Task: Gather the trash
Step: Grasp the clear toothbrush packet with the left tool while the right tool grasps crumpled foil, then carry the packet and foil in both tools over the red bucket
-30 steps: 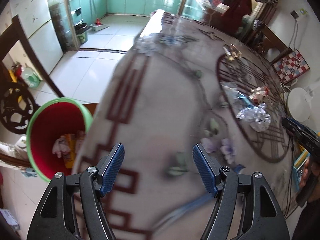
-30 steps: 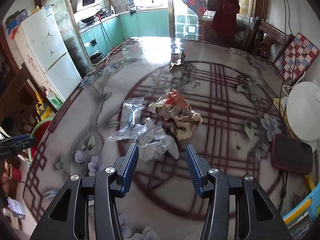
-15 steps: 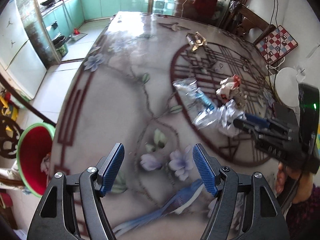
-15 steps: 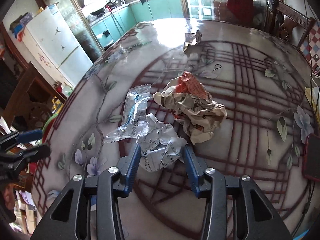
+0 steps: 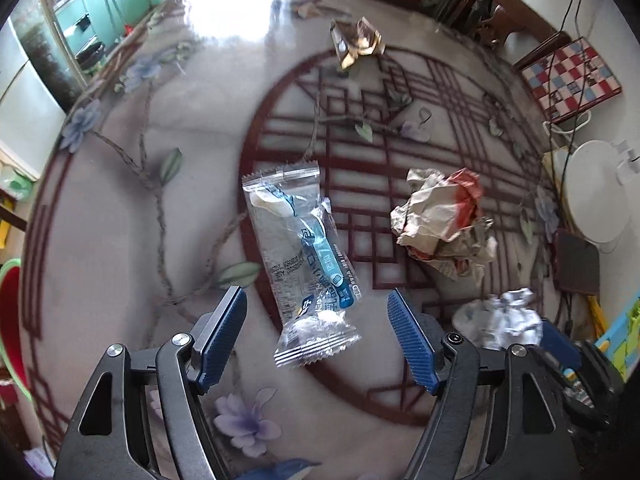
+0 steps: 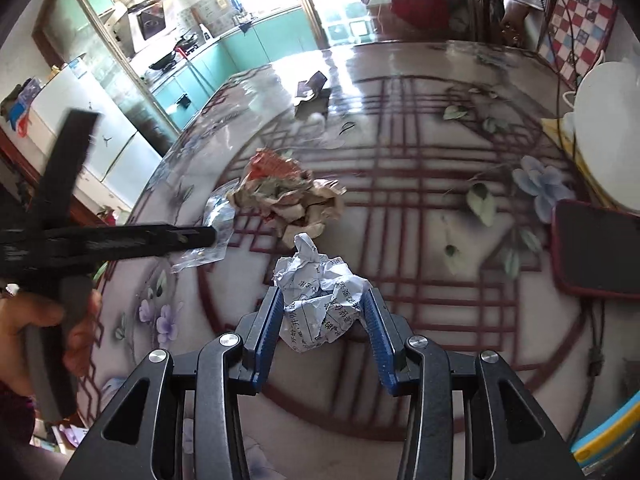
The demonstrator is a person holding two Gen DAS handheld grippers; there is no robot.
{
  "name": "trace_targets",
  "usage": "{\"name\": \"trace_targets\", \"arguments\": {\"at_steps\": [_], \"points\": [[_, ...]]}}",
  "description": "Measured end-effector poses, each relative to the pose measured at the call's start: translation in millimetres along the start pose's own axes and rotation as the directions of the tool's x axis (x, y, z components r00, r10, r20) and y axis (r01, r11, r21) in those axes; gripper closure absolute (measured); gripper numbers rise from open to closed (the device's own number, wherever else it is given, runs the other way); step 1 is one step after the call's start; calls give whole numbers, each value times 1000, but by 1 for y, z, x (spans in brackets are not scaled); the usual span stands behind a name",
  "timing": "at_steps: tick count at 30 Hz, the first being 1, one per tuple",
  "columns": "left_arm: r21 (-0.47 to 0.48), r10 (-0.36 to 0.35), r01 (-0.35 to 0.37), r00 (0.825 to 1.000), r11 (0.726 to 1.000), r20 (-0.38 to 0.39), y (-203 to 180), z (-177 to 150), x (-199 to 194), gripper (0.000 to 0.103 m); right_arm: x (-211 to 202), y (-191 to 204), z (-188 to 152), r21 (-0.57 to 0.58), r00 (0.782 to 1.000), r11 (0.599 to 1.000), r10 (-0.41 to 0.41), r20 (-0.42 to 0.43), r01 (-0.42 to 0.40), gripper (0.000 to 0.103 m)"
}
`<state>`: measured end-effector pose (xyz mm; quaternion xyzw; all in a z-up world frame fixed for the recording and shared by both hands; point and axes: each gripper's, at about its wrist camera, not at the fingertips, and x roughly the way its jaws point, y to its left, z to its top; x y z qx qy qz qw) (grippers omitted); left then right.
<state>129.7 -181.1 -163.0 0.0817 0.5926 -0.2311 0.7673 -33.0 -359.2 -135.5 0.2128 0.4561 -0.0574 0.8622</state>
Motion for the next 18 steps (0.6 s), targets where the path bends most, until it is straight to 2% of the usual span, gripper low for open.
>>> {"name": "trace_targets", "arguments": {"at_steps": [1,2,3,5,7,8,14,18], "points": [[-2,8,-8,1000,1000,-18,0,0,5,37,-1,-1,0,3,1000,1000,-1,3,1,63],[-8,10,-11,999,1000,-36,0,0,9,53,0,-2,1,6,1000,1000,2,5,-2,63],[-5,26,-26,999,1000,-23,-1,-1,9,59,0,-2,2,8,1000,1000,7,4,-7,63],[16,23,-22,1000,1000,-18,-3,-1,7,83,2,-4,2,10,1000,1000,21,0,-21,63],[21,20,-20,1000,1000,-4,-2,-2,1,93,2,-3,4,11,1000,1000,28,3,-28,63],[25,24,-24,1000,999,11,-2,-3,-4,95,2,-3,4,11,1000,1000,29,6,-29,63],[58,46,-50,997,997,68,4,-18,-31,96,0,11,7,-9,998,999,51,25,-51,63],[61,38,-42,997,997,63,21,-35,-44,96,-6,21,8,-22,997,998,62,36,-62,63]]}}
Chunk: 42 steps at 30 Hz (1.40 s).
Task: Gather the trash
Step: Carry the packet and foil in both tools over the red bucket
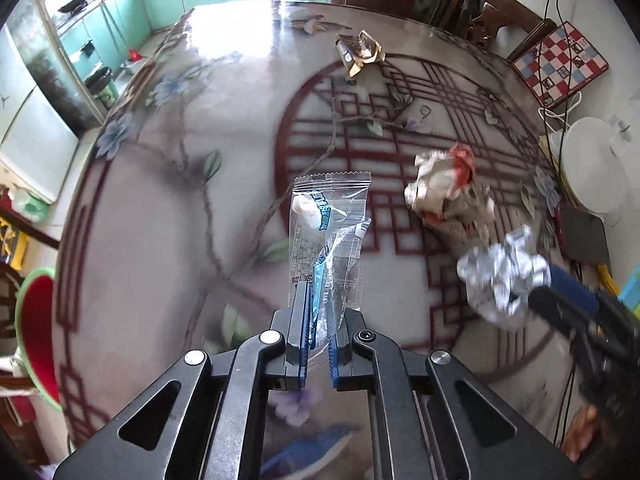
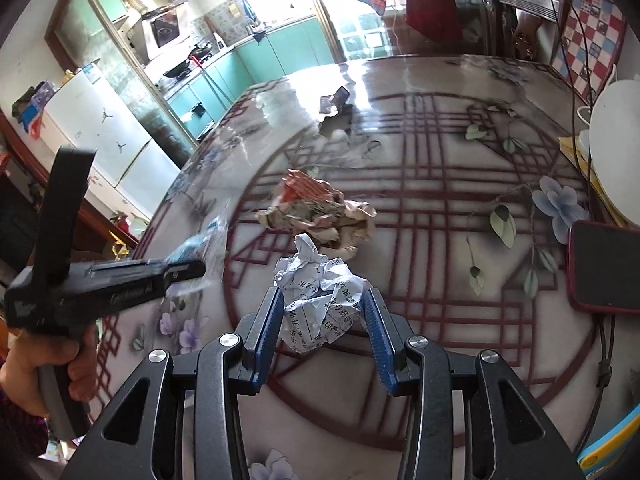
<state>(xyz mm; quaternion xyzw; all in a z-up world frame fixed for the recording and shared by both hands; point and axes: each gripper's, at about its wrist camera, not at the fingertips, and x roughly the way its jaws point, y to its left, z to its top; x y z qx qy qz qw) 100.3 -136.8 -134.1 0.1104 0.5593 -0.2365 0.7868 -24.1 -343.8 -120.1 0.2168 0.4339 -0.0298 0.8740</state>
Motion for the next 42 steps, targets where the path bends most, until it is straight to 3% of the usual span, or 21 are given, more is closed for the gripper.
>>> {"name": "trace_targets", "arguments": {"at_steps": [7,9,15,24,42], "points": [[-58,-16,15,999,998,-30,20,-29,-16,96,-12,24,1,-33,1000,999,12,16,-12,63],[-77,-32,32,999,997,-10,26,-39,-29,96,-14,31,0,-43,1000,999,11,18,-11,63],[-48,8,-6,999,999,40,37,-56,-47,96,-12,55,-1,-77,1000,997,16,6,-15,63],[-65,0,4,999,998,55,69,-63,-54,96,-1,96,-7,-116,1000,993,22,-12,-23,63],[-40,-51,54,996,998,72,155,-69,-60,96,18,192,-14,-154,998,986,-61,-15,58,63]]}}
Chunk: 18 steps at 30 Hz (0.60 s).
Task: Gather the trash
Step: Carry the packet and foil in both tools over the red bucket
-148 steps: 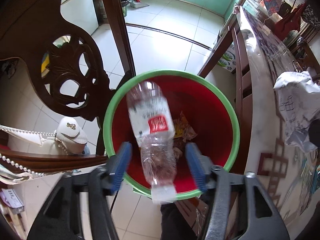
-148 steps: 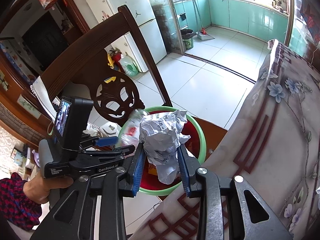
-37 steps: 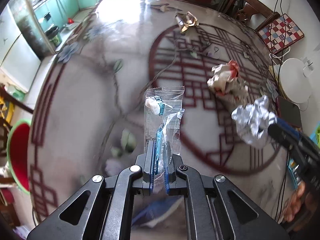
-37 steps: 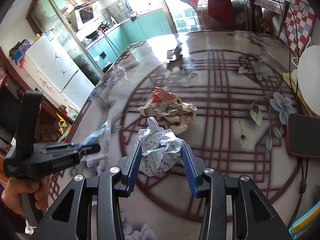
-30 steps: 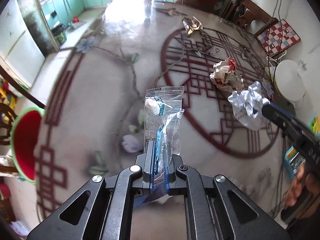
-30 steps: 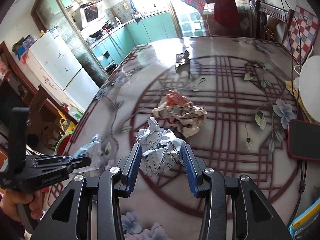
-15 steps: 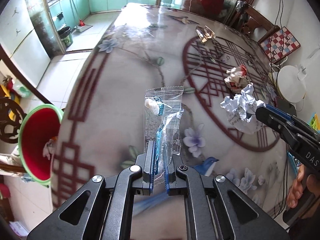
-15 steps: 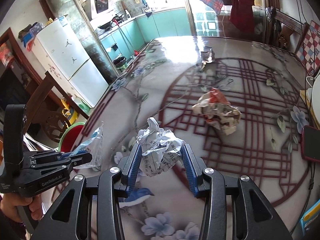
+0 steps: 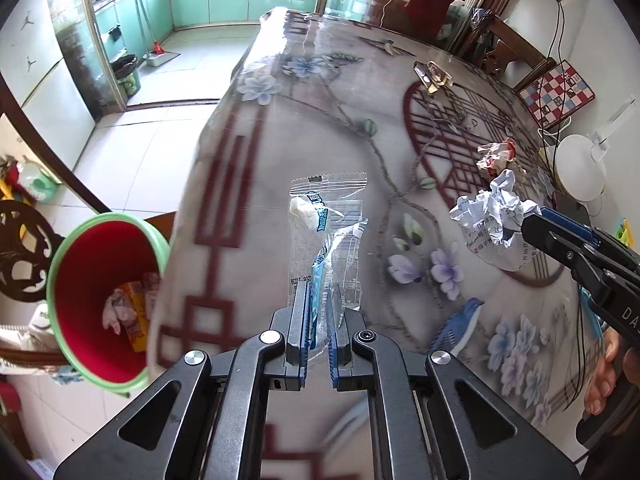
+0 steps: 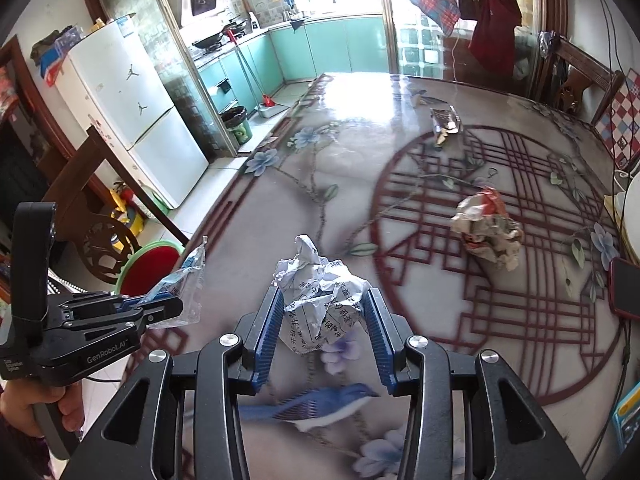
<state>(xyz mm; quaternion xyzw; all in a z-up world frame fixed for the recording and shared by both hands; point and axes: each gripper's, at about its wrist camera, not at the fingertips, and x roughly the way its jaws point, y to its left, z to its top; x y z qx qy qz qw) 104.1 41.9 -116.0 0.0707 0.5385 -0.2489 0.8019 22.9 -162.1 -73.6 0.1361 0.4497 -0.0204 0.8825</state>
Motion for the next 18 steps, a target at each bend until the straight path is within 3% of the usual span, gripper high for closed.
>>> {"name": "trace_targets", "arguments": {"at_steps": [10,18], "points": [[-9,13,-12,1000,1000,25,60,0,-13,96,12,63,7,-22,1000,1000,4,15,-4,63],[-93,77,-76,997,993,5,129,-13,-14,96,22,127,19,-102,998,994,53,25,-51,63]]}}
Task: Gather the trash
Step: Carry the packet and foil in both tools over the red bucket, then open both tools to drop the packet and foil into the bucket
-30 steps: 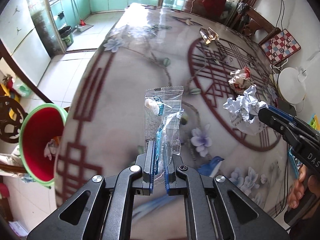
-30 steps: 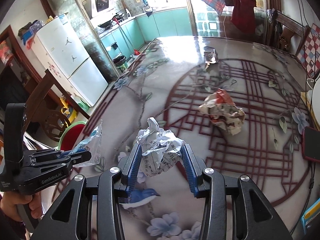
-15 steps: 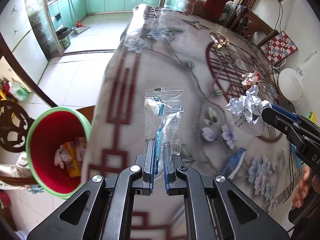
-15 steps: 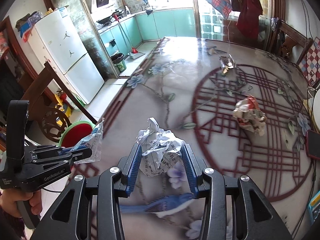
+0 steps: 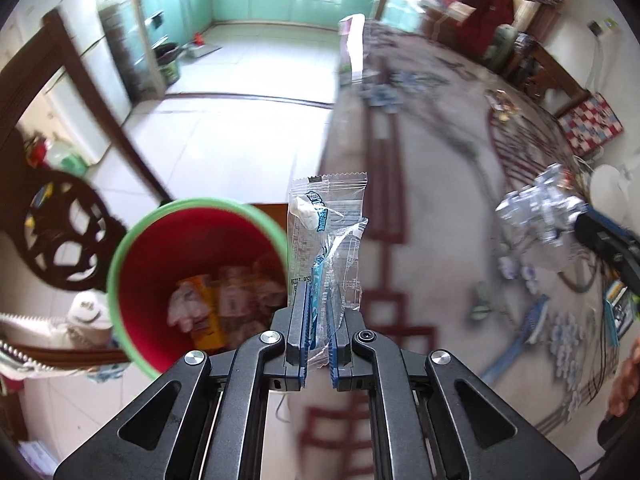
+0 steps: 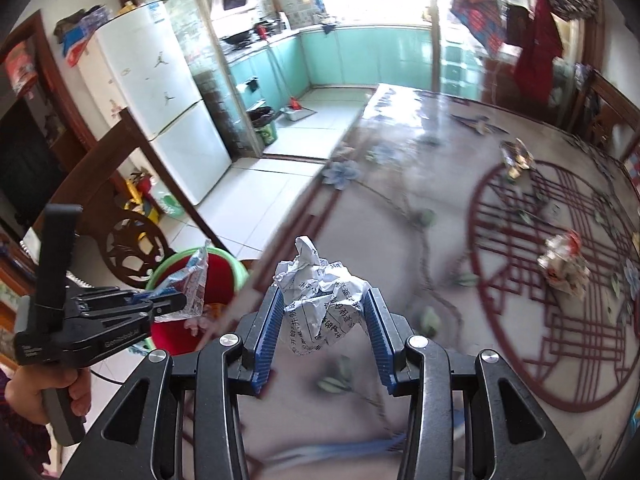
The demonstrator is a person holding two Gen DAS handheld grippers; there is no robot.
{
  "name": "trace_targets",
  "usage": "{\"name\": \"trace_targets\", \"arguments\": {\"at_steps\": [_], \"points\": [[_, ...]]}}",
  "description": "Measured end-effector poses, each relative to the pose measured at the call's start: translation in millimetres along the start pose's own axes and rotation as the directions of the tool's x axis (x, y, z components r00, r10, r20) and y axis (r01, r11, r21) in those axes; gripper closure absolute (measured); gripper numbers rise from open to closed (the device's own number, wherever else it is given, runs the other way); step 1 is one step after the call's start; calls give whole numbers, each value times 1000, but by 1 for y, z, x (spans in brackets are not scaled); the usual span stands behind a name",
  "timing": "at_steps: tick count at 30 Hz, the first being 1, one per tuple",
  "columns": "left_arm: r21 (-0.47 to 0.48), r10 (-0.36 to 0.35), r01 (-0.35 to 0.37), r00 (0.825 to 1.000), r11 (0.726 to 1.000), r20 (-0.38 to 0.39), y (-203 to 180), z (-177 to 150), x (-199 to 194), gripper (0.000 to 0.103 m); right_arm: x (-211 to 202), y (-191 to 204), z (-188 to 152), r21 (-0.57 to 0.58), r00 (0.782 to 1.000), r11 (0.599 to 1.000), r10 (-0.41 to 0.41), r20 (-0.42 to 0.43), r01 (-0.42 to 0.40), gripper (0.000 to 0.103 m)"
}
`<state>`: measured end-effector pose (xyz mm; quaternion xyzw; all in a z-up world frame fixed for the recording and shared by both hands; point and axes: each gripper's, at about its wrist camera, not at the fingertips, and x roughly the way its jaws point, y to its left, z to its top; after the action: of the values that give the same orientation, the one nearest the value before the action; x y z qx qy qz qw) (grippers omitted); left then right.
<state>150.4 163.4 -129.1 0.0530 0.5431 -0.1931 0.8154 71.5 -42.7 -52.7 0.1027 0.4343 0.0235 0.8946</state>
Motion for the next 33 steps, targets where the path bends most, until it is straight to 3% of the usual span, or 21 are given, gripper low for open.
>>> {"name": "trace_targets", "arguments": {"at_steps": [8,20,21,25,29,33], "points": [[-95,112,-118,992,988,-62,65,-19,24,96,19,59,10,-79,994,991,106,-4,-106,63],[-243,142,-163,985,956,-102,124,-33,32,95,85,137,14,-205,967,948,222,-124,-244,62],[-261,149,-170,984,950,-98,129,-33,31,93,90,143,13,-210,966,945,226,-128,-249,62],[-297,160,-168,986,940,-52,139,-35,22,53,99,153,12,-211,958,939,243,-150,-271,60],[-281,169,-174,985,944,-40,141,-32,19,43,99,155,12,-202,955,936,263,-138,-287,46],[-301,151,-153,988,941,-30,140,-26,17,39,95,144,17,-150,951,942,286,-113,-301,45]]}}
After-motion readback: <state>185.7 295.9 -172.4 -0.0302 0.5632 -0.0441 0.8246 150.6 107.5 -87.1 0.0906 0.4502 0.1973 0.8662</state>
